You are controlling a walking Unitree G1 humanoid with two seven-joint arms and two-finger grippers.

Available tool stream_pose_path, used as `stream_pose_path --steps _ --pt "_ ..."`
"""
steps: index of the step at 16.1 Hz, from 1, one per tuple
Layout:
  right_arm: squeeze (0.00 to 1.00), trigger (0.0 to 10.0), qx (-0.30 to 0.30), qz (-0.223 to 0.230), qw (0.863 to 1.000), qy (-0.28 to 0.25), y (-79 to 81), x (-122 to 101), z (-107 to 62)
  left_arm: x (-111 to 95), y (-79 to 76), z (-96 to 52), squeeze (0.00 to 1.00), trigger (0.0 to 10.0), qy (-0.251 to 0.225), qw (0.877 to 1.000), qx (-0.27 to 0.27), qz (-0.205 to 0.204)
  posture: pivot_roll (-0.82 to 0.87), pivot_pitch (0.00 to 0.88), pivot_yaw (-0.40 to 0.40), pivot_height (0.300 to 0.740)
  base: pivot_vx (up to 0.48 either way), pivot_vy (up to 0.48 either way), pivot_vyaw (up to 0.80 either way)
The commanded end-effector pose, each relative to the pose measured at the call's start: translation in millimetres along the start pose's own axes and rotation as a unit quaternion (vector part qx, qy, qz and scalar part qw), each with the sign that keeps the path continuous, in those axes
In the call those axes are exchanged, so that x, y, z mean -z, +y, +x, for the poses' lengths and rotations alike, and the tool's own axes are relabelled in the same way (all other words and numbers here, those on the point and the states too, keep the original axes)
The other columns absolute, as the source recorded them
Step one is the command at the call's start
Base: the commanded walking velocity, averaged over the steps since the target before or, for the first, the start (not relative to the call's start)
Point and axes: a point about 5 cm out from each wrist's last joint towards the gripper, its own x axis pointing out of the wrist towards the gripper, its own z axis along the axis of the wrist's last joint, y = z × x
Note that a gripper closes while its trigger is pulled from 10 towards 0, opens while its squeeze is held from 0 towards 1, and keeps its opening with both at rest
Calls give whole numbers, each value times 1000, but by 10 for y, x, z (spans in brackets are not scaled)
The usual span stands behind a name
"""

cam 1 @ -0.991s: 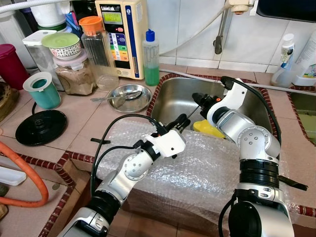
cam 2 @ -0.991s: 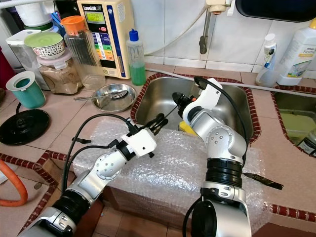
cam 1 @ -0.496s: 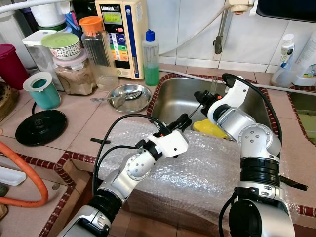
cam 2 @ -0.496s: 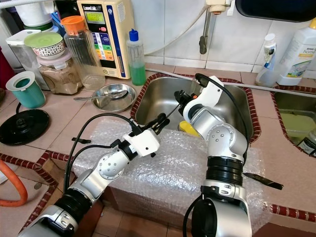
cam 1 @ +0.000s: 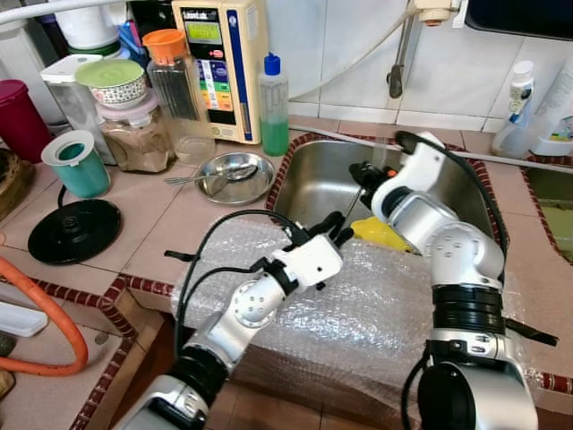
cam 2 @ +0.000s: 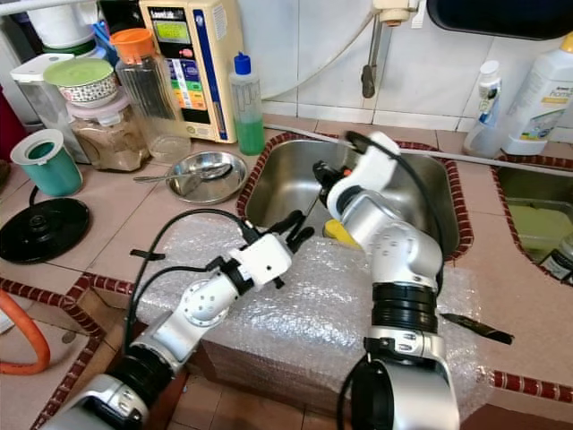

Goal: Kitchen organization

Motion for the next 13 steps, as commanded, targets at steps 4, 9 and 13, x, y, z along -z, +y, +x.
stream_pose_path --steps 4,9,13 --pt "0 0 70 -173 981 -46 -311 -76 -36 -141 174 20 1000 10000 -38 998 -26 -39 -81 0 47 740 0 0 0" --pt "0 0 69 -345 933 -70 -474 -40 -39 -54 199 -23 1000 10000 -14 996 -36 -82 -73 0 46 740 0 0 0" --pt "0 0 39 -443 893 -75 -716 125 -96 3 172 -46 1000 10000 7 992 -23 -121 -68 0 47 740 0 0 0"
